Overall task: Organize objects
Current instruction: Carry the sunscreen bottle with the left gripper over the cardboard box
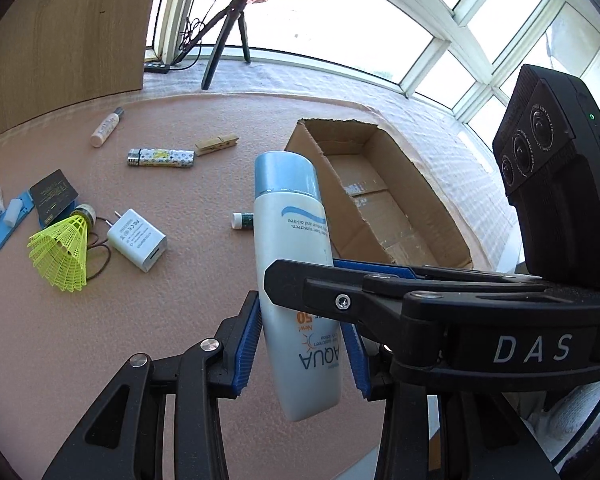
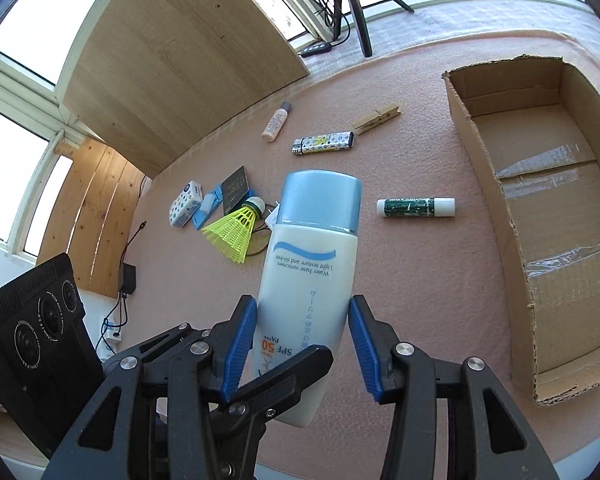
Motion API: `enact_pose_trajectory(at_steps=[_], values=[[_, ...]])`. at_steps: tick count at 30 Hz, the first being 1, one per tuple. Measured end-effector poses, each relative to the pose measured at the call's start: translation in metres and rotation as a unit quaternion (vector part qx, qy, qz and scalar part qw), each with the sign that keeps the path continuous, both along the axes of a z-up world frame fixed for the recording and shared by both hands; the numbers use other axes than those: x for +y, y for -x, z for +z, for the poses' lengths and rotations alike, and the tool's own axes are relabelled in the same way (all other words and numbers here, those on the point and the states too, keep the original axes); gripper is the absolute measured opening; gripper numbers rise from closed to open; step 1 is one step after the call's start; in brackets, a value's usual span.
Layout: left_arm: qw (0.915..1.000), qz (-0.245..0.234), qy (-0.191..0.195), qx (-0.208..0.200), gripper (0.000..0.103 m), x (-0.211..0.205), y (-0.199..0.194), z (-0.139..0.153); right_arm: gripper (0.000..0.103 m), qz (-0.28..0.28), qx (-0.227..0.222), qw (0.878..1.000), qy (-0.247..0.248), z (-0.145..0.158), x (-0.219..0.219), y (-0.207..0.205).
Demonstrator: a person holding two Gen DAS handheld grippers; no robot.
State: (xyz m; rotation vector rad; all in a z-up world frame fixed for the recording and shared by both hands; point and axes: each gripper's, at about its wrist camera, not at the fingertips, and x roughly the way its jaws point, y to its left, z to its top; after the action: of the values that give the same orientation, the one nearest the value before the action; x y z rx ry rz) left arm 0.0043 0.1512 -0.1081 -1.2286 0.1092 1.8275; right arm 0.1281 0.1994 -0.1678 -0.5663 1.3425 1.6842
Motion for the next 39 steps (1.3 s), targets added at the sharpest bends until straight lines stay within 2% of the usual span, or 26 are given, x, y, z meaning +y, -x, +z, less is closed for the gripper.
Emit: enact_pose_trajectory(at_steps=[15, 28, 29, 30, 32, 39], values=[[0.9974, -0.070, -0.009, 0.013, 0.043, 0.126, -0.042, 0.005, 0.044, -0.085, -0.019, 0.996, -0.017, 0.007, -0.004, -0.123], [0.9958, -0.089, 0.010, 0.020, 0.043, 0.160, -0.060, -0.005, 0.045, -0.095, -0.020, 0.995, -0.011, -0.006, -0.001, -0.162], [0.9953, -0.092, 0.016, 0.024, 0.049, 0.161, -0.059, -0.006, 0.046, -0.095, -0.022, 0.995, -0.012, -0.006, -0.002, -0.164], [0.9950, -0.092, 0.024, 0.030, 0.068, 0.162, -0.060, -0.006, 0.050, -0.097, -0.027, 0.995, -0.014, -0.006, -0.002, -0.165], [0.9951, -0.081, 0.031, 0.047, 0.083, 0.159, -0.062, -0.004, 0.075, -0.105, -0.045, 0.993, -0.021, -0.004, -0.002, -0.167], [0.9962, -0.074, 0.028, 0.035, 0.083, 0.146, -0.056, -0.004, 0.077, -0.114, -0.066, 0.990, -0.041, 0.004, -0.005, -0.168]])
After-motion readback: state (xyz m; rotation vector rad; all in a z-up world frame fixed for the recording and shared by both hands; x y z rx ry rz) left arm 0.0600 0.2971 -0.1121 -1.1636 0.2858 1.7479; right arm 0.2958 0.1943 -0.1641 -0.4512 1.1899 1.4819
